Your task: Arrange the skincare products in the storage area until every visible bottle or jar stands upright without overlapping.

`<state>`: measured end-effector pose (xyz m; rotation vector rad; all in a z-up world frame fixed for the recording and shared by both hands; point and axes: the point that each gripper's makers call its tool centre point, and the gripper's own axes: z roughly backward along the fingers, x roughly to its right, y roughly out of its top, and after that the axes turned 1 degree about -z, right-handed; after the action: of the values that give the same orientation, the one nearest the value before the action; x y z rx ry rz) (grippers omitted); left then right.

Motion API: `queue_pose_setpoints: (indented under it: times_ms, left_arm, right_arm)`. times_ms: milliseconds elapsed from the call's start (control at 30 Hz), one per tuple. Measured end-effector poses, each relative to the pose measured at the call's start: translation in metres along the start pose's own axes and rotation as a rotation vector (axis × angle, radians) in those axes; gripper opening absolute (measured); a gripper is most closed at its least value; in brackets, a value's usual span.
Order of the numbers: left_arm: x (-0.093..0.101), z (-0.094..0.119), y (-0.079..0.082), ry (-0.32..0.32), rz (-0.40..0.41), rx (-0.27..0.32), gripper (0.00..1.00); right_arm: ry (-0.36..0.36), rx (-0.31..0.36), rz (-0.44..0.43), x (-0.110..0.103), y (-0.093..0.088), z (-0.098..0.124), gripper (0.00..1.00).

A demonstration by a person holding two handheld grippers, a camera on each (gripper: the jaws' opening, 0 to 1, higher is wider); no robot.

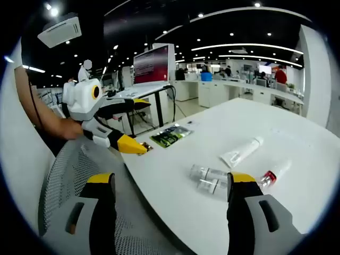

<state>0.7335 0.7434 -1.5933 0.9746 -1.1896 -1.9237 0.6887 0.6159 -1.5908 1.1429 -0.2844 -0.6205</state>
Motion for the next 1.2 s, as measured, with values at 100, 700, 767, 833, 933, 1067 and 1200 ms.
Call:
queue_pose_setpoints:
  times_ms: [100,700,767,833,933,1067,1200]
  left_arm:
    - [0.002,0.0,0.005,-0.006,-0.025,0.03,1.0]
    - [-0.006,-0.001,-0.008,0.022,0.003,-0.03,1.0]
    - [-0.004,0.0,-0.007,0.015,-0.001,-0.025,1.0]
    - [-0.005,0.001,-0.005,0.015,0.013,-0.016,1.0]
    - [-0.006,0.002,-0.005,0.016,0.027,-0.014,1.0]
    - [-0.001,0.001,-0.006,0.0,0.029,-0.022,1.0]
    - [0.002,0.001,-0.002,-0.017,0.043,-0.011,1.0]
  right_arm:
    - [-0.027,0.064,-0.002,0.006,0.012,0.006,0.86]
    - [0.02,0.177,-0.018,0.0,0.035,0.018,0.81]
    - [0.002,0.201,-0.024,0.005,0.039,0.022,0.79]
    - [-0.01,0.224,-0.053,0.01,0.043,0.024,0.78]
    - [-0.044,0.238,-0.088,0.022,0.045,0.028,0.78]
    - [-0.069,0.249,-0.127,0.032,0.045,0.031,0.74]
    - [-0.073,0.264,-0.138,0.034,0.047,0.034,0.72]
